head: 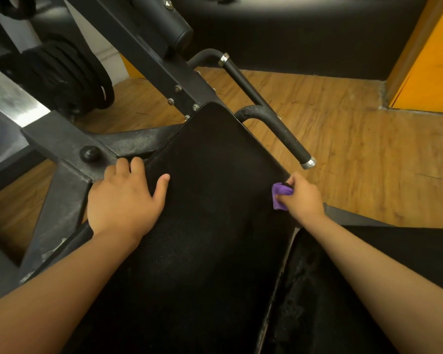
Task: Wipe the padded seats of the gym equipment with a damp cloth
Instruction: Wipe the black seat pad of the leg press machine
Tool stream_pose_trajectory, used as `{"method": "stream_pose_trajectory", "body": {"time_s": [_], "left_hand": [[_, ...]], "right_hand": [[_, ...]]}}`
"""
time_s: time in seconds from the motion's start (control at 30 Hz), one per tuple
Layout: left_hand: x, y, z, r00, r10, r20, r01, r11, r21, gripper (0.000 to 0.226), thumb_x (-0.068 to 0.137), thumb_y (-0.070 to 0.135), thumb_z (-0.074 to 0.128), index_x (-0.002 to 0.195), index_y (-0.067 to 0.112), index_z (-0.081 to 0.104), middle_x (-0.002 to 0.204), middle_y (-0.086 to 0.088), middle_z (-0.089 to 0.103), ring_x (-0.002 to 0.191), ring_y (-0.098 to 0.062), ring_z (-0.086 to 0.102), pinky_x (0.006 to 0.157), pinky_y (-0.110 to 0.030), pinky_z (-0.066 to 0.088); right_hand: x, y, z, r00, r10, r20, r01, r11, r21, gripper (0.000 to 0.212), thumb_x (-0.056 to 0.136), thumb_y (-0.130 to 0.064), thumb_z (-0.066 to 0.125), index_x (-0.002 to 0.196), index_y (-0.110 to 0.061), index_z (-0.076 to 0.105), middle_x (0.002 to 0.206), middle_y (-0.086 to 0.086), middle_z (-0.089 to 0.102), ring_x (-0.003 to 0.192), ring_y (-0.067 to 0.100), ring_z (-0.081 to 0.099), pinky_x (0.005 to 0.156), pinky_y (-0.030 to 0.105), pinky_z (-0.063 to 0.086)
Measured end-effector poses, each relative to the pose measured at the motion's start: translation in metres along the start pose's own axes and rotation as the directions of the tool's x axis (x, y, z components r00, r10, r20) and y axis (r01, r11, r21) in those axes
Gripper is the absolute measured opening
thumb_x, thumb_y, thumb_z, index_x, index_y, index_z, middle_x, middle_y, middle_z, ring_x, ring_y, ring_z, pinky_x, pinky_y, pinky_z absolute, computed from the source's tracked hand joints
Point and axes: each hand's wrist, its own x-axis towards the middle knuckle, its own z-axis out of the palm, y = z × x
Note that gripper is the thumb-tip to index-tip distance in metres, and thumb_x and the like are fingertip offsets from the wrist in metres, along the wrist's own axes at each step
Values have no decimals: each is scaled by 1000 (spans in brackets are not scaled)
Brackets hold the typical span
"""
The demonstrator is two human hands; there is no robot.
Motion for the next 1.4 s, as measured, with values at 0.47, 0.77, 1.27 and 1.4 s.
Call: {"method": "stream_pose_trajectory", "body": {"time_s": [0.47,0.77,1.27,1.4], "left_hand": [[0,1,-1,1000,-9,-7,9,1000,5,54,94,55,37,103,4,52,98,-17,56,85,-35,55,56,-36,33],[1,1,0,1000,-9,3,9,1000,10,54,93,54,37,101,4,53,97,-18,56,84,-36,56,56,-36,32],[1,1,2,1000,-7,-8,7,1000,6,55,94,56,35,102,4,52,100,-18,56,87,-36,56,58,-37,35],[2,1,2,1000,-3,-7,3,1000,-3,54,94,55,37,101,4,52,98,-18,56,86,-37,55,58,-37,34]], "right_hand": [[-26,3,-13,877,-337,342,386,919,-84,24,83,-28,70,88,-23,47,78,-5,61,71,6,61,62,26,51],[48,30,-8,980,200,-7,-200,980,-5,19,85,-11,65,99,-12,52,90,6,59,87,22,60,69,32,49],[63,-5,-3,997,6,-83,28,915,402,19,85,-17,71,101,-16,59,92,-1,60,85,12,57,67,18,42],[60,16,-7,999,-9,-31,15,980,200,14,86,-13,67,96,-14,57,85,-4,57,85,16,60,70,24,44]]}}
